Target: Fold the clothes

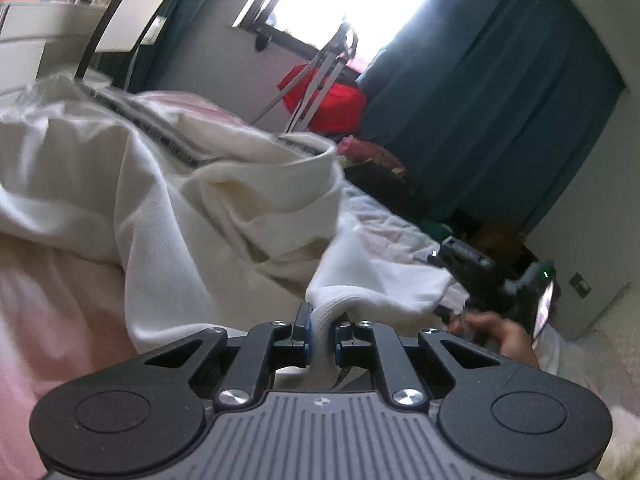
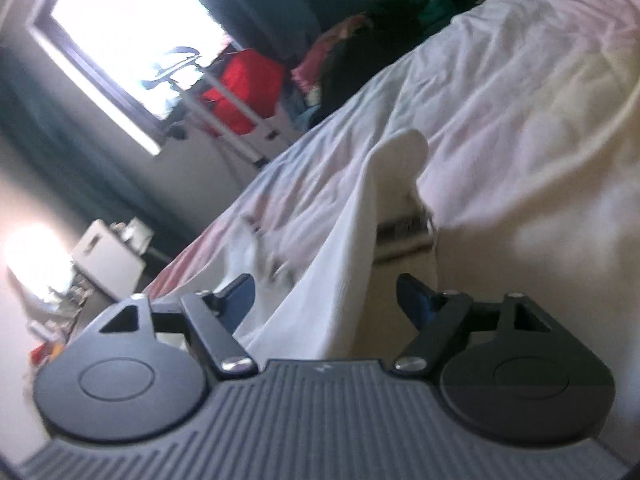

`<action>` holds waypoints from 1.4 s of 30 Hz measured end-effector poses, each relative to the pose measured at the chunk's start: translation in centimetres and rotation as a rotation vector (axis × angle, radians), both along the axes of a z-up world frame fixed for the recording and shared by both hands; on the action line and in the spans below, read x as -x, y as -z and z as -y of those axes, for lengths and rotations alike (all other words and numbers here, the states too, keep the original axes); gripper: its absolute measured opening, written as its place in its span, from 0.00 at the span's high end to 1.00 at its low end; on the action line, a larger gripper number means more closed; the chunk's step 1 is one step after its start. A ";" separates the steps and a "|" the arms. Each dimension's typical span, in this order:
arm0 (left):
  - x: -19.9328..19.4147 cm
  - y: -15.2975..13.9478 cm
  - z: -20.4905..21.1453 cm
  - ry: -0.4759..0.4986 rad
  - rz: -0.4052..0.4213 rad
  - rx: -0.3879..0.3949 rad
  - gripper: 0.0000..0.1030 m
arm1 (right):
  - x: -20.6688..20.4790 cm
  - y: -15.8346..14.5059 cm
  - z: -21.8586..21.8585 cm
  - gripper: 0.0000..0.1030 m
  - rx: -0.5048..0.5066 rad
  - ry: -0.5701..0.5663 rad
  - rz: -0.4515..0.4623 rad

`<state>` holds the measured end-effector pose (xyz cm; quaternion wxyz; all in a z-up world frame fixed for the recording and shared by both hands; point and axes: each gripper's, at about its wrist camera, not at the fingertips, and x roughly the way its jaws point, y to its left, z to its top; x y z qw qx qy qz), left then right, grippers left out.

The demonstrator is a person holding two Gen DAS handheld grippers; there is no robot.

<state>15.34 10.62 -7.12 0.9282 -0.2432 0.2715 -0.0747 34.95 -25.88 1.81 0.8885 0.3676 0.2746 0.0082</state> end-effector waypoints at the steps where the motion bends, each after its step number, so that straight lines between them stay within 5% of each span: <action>1: -0.3 0.2 0.0 0.004 -0.002 0.002 0.90 | -0.9 0.2 0.1 0.32 0.007 0.017 -0.009; 3: -0.8 0.6 0.0 0.012 -0.007 0.005 0.90 | -2.8 0.4 0.4 0.38 0.030 0.046 -0.030; 4: -1.0 0.7 0.0 0.016 -0.009 0.006 0.90 | -3.6 0.3 0.5 0.48 0.056 0.061 -0.039; 5: -1.3 0.9 0.0 0.020 -0.011 0.008 0.90 | -4.4 0.2 0.6 0.71 0.086 0.079 -0.050; 7: -1.8 1.3 0.0 0.028 -0.015 0.011 0.90 | -5.4 -0.4 0.8 0.90 0.152 0.131 -0.095; 10: -1.8 1.4 0.2 0.037 -0.005 0.005 0.90 | -5.9 -2.2 0.9 0.92 0.179 0.142 -0.078; 16: -0.8 0.3 1.3 0.068 0.087 -0.065 0.89 | -3.4 -10.0 2.0 0.94 0.234 0.155 0.102; 20: 0.3 -0.4 3.3 0.153 0.177 -0.125 0.88 | 1.6 -15.0 6.1 0.94 0.215 0.246 0.242; 23: 0.4 0.2 5.0 0.213 0.168 -0.178 0.88 | 6.1 -15.0 9.7 0.94 0.223 0.306 0.233; 27: 0.1 1.5 6.9 0.278 0.092 -0.226 0.88 | 12.8 -10.5 14.6 0.94 0.174 0.386 0.095; 31: -0.7 3.1 7.1 0.294 -0.026 -0.207 0.87 | 18.7 -1.8 18.9 0.94 -0.047 0.422 -0.134; 34: -1.0 3.6 7.2 0.288 -0.052 -0.215 0.87 | 21.0 1.7 19.7 0.92 -0.139 0.413 -0.223; 42: -0.2 3.0 8.2 0.270 -0.035 -0.288 0.85 | 21.8 3.3 21.0 0.85 -0.335 0.344 -0.159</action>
